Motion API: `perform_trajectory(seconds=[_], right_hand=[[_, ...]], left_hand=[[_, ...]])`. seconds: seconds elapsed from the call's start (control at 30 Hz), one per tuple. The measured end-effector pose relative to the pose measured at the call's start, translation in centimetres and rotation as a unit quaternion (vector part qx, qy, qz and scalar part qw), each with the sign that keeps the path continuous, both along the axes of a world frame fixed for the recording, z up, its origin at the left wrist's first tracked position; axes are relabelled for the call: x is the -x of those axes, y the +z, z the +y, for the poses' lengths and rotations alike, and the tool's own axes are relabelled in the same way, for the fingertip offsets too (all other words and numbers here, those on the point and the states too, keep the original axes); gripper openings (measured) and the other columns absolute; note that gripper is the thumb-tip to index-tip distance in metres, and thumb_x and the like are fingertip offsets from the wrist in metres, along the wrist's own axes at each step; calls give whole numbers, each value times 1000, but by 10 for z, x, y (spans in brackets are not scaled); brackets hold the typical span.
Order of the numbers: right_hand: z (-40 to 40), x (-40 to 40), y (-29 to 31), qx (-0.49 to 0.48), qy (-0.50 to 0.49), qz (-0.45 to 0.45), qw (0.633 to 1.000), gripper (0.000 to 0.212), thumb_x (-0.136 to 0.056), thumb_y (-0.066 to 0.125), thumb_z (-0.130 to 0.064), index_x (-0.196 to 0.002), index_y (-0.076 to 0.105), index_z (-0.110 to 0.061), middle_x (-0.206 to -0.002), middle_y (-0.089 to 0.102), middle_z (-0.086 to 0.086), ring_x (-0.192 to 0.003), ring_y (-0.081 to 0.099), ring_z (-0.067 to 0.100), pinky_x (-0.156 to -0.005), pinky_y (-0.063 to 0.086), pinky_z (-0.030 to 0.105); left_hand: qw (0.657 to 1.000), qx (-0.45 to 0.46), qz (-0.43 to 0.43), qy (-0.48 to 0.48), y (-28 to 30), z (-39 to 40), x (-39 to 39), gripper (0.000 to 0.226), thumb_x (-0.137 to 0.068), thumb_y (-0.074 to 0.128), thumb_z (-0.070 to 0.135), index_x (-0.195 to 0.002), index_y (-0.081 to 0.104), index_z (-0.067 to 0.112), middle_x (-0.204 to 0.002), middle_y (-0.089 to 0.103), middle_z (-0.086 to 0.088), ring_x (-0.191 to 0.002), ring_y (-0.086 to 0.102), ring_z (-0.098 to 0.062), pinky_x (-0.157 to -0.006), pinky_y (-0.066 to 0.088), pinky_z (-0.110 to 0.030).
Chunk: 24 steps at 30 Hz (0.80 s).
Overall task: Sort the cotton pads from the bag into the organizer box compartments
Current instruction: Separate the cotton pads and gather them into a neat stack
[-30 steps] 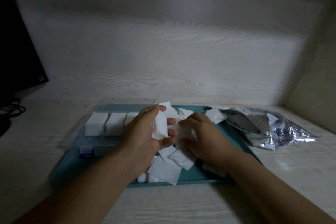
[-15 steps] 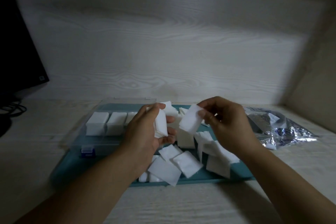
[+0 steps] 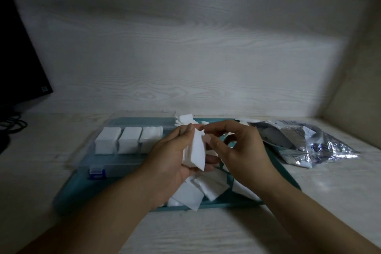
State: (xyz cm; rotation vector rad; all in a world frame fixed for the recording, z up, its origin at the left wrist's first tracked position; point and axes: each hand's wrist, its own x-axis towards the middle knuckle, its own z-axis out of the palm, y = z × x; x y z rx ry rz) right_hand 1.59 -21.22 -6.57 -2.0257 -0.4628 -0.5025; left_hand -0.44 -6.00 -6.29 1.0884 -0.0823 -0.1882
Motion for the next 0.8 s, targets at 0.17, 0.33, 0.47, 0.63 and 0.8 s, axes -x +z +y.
perform_trajectory(seconds=[0.17,0.33,0.47,0.63,0.8], right_hand=[[-11,9,12,80,122,10,989,65,-81,73,-32,-138,43,-37,-133,53,-19,-125,46,-4,-102,39,18],[-10,8,5,184,126,5,975,101,-75,83,-33,-150,16,-45,-142,40,-20,-126,35,-14,-94,28,-3],[-11,6,5,170,102,-21,980,95,-74,81,-40,-148,21,-48,-136,47,-25,-122,38,-16,-97,29,0],[-10,3,6,131,132,27,982,96,-67,77,-57,-147,24,-49,-138,47,-24,-129,42,-6,-106,35,19],[-21,-21,-4,45,19,37,998,37,-93,61,-35,-129,57,-30,-118,66,-10,-108,59,3,-97,50,33]], left_hand=[[999,28,16,10,3,-1,1,33,-103,44,27,-125,60,10,-112,71,-22,-84,68,-31,-67,58,-39],[999,36,21,-7,5,-3,2,36,-98,49,28,-127,61,11,-94,68,-24,-69,65,-31,-57,58,-36],[998,60,24,-23,6,-4,3,38,-95,50,22,-129,59,7,-99,67,-26,-69,69,-29,-53,57,-32],[999,45,19,-3,3,-1,0,31,-99,48,22,-125,60,10,-104,70,-20,-81,70,-29,-59,60,-35],[996,80,34,32,11,7,-4,23,-101,49,26,-107,65,10,-84,69,-22,-62,64,-28,-53,57,-33]])
